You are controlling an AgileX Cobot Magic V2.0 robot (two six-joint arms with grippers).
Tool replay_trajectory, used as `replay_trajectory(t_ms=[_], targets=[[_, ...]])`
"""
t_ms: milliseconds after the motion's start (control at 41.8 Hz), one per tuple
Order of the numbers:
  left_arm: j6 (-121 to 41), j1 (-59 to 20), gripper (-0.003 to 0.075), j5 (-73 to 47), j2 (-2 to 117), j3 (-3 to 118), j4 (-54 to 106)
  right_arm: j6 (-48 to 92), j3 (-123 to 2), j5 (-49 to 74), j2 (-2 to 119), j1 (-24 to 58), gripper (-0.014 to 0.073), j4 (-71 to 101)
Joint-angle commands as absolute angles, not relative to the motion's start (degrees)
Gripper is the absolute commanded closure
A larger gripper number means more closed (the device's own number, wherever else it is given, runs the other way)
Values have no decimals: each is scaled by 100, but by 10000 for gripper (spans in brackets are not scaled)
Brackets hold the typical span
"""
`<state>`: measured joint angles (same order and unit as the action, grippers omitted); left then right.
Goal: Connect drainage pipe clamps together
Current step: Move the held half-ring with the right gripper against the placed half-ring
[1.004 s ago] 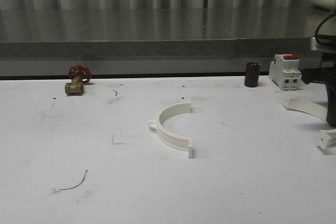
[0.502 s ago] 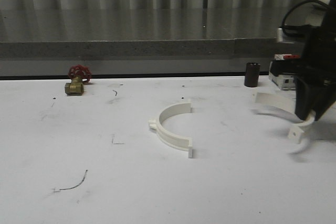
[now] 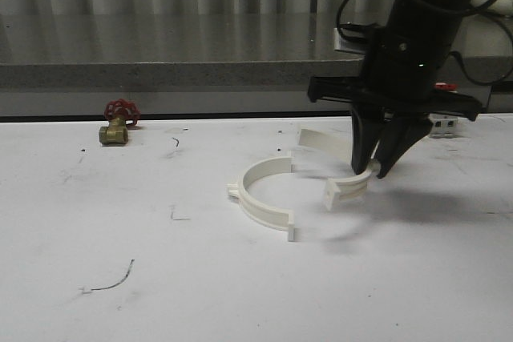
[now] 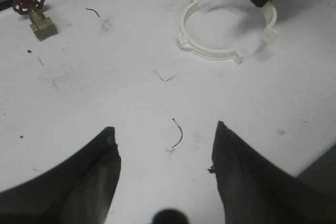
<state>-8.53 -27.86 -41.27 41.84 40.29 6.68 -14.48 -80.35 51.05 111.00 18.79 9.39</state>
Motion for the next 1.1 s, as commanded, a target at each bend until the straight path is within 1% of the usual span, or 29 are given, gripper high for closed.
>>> replay_trajectory(t_ms=[0,191,502,1076], targets=[[-850,-2777,332,-3741,4162,4191,755,-1790,-8198,4898,10932,2002,420,902],[-850,-2777,332,-3741,4162,4191,755,-2545,-8198,4832,10978,2011,417,465],[-850,-2777,332,-3741,4162,4191,755,-2637,-8198,4584,11026,2048,417,573],[-850,-2777,332,-3741,4162,4191,755,-2679,-8198,4540,11333,2159,417,776]])
